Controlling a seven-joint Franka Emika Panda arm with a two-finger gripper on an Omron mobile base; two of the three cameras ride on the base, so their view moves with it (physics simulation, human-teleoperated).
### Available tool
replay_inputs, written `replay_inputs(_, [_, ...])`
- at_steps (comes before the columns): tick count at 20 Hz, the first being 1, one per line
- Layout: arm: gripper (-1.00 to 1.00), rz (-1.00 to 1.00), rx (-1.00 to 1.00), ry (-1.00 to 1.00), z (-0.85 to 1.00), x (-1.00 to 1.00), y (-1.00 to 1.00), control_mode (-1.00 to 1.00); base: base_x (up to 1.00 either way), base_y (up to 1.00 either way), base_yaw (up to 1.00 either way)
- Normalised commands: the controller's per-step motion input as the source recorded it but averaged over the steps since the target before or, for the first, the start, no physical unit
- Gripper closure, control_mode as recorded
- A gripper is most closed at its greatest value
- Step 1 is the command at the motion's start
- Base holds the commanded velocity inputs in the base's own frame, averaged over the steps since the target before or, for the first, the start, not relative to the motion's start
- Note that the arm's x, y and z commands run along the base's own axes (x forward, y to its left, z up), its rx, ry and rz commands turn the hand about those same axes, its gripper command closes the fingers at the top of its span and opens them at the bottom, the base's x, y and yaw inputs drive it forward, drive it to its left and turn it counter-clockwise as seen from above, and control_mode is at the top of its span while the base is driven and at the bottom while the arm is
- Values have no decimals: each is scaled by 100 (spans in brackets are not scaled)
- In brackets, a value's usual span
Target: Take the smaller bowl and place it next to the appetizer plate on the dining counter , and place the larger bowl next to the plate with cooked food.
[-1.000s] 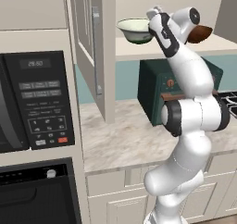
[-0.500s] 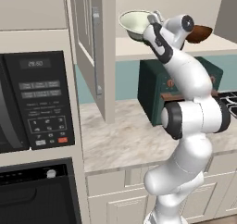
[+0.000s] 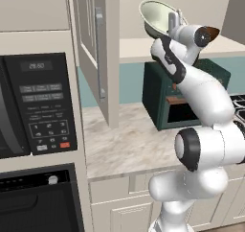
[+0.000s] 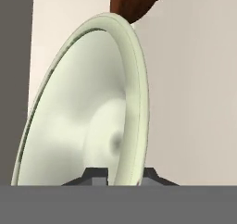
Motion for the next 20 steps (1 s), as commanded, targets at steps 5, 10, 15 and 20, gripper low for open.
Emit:
replay_inputs(5, [100, 3, 3, -2, 0, -100, 0, -100, 0, 0, 0])
replay_inputs(10, [100, 4, 0, 0, 1, -100, 1, -100, 0, 0, 0])
replay_inputs(15, [100, 1, -6, 14, 0, -100, 7, -100, 0, 0, 0])
replay_inputs(20, [100, 0, -9, 33, -15, -100, 9, -100, 0, 0, 0])
